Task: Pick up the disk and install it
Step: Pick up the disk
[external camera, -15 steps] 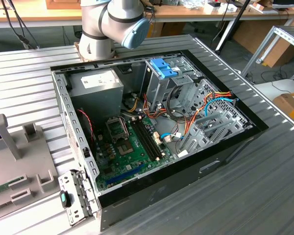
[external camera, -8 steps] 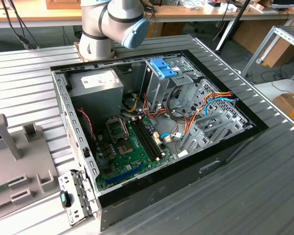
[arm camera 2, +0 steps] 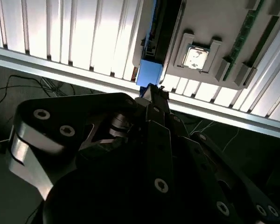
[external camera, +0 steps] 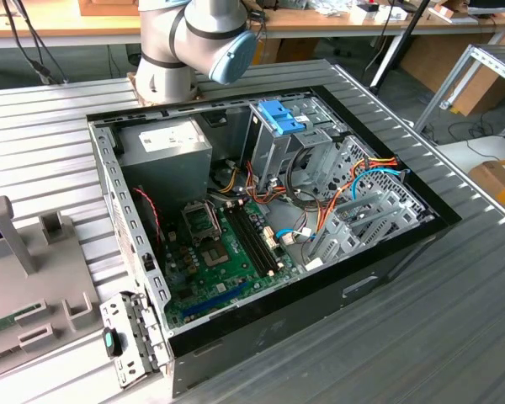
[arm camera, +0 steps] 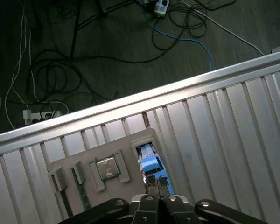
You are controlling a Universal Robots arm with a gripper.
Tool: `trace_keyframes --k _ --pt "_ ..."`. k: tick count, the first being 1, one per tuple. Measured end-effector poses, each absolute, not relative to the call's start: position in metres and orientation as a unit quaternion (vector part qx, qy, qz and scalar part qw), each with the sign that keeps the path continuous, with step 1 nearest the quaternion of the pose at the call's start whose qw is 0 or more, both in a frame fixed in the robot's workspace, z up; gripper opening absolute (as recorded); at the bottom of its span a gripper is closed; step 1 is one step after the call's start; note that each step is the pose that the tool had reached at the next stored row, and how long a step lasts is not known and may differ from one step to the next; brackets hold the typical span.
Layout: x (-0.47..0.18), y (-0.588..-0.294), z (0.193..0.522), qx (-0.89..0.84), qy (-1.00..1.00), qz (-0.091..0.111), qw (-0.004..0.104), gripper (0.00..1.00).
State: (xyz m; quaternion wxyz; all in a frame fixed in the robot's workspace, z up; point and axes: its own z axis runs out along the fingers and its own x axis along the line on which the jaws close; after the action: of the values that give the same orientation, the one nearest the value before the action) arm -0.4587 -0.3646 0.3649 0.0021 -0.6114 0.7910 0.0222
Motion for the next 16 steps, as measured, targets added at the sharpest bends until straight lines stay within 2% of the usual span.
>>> trace_keyframes --k 16 --pt "-0.4578 -0.3645 0.3646 -0.725 0.688 0.022 -0.002 0.11"
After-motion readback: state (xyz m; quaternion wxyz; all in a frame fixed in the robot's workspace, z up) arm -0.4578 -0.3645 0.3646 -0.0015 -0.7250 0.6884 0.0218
